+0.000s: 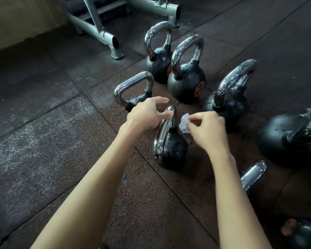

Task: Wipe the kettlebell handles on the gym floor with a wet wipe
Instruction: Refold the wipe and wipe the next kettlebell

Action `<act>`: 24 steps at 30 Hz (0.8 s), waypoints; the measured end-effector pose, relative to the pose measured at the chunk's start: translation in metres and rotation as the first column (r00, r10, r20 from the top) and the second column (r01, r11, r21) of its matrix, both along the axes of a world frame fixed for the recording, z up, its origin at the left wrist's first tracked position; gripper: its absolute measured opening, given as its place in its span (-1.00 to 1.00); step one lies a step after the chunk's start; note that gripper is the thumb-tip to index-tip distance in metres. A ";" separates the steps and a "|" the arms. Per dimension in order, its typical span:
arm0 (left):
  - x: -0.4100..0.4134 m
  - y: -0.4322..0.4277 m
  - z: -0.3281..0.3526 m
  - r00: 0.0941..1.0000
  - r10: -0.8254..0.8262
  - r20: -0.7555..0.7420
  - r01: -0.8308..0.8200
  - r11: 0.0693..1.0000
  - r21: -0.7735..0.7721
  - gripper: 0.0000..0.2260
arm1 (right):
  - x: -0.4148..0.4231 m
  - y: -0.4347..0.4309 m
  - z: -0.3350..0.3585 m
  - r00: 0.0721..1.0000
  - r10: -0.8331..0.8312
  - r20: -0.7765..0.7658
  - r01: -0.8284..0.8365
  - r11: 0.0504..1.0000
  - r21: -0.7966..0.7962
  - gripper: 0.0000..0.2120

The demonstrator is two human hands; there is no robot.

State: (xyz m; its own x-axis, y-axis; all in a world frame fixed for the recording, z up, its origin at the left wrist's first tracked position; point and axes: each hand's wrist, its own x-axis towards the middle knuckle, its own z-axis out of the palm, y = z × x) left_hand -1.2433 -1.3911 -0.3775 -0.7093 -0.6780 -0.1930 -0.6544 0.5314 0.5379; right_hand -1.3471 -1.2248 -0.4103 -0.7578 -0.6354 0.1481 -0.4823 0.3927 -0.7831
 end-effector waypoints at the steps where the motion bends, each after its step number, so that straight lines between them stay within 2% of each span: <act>1: -0.007 0.004 0.001 0.999 -0.032 0.007 0.032 0.999 -0.011 -0.52 | -0.008 0.007 0.006 0.998 -0.054 0.021 0.055 0.998 -0.043 -0.88; 4: -0.022 0.011 0.008 0.989 -0.119 0.085 0.130 0.981 -0.141 -0.57 | -0.026 0.017 0.018 0.988 -0.109 0.106 0.119 0.989 -0.090 -0.89; 6: -0.020 0.005 0.025 0.951 -0.243 0.193 0.279 0.941 -0.191 -0.57 | -0.032 0.021 0.022 0.985 -0.108 0.134 0.121 0.988 -0.095 -0.88; 9: -0.011 -0.015 0.062 0.778 -0.520 0.352 0.593 0.793 -0.140 -0.65 | -0.036 0.027 0.021 0.977 -0.108 0.186 0.129 0.986 -0.106 -0.86; 11: -0.011 -0.028 0.076 0.586 -0.617 0.525 0.782 0.599 -0.169 -0.59 | -0.036 0.029 0.019 0.969 -0.094 0.227 0.122 0.986 -0.113 -0.86; 13: -0.019 -0.029 0.080 0.393 -0.617 0.682 0.917 0.320 -0.239 -0.44 | -0.033 0.030 0.018 0.962 -0.077 0.261 0.109 0.988 -0.109 -0.86; 15: -0.034 -0.019 0.078 0.205 -0.618 0.759 0.957 -0.036 -0.287 -0.33 | -0.032 0.030 0.017 0.953 -0.066 0.295 0.101 0.989 -0.104 -0.87; 16: -0.041 -0.012 0.079 0.122 -0.605 0.787 0.945 -0.172 -0.278 -0.29 | -0.031 0.031 0.016 0.948 -0.063 0.311 0.100 0.990 -0.104 -0.87; 17: -0.046 -0.009 0.080 0.064 -0.568 0.821 0.939 -0.245 -0.242 -0.25 | -0.032 0.031 0.015 0.943 -0.066 0.326 0.105 0.989 -0.103 -0.87; 18: -0.049 -0.008 0.082 0.056 -0.536 0.843 0.943 -0.249 -0.220 -0.21 | -0.032 0.033 0.014 0.939 -0.073 0.335 0.115 0.988 -0.107 -0.87; 19: -0.048 -0.008 0.082 0.120 -0.520 0.846 0.949 -0.190 -0.251 -0.18 | -0.034 0.034 0.013 0.937 -0.084 0.340 0.129 0.985 -0.113 -0.86; 20: -0.043 -0.008 0.080 0.249 -0.531 0.810 0.943 -0.058 -0.327 -0.15 | -0.035 0.036 0.014 0.936 -0.093 0.340 0.141 0.983 -0.120 -0.85; 21: -0.035 -0.006 0.078 0.405 -0.532 0.743 0.909 0.150 -0.388 -0.15 | -0.037 0.038 0.014 0.936 -0.095 0.339 0.147 0.981 -0.129 -0.85; 22: -0.025 -0.003 0.076 0.544 -0.509 0.667 0.836 0.391 -0.384 -0.18 | -0.038 0.039 0.016 0.936 -0.093 0.339 0.147 0.979 -0.139 -0.84; 23: -0.019 -0.001 0.071 0.659 -0.462 0.593 0.719 0.618 -0.318 -0.21 | -0.039 0.040 0.017 0.936 -0.088 0.342 0.146 0.978 -0.147 -0.84; 24: -0.014 0.003 0.065 0.739 -0.399 0.543 0.586 0.779 -0.224 -0.22 | -0.040 0.040 0.019 0.935 -0.086 0.345 0.145 0.978 -0.150 -0.83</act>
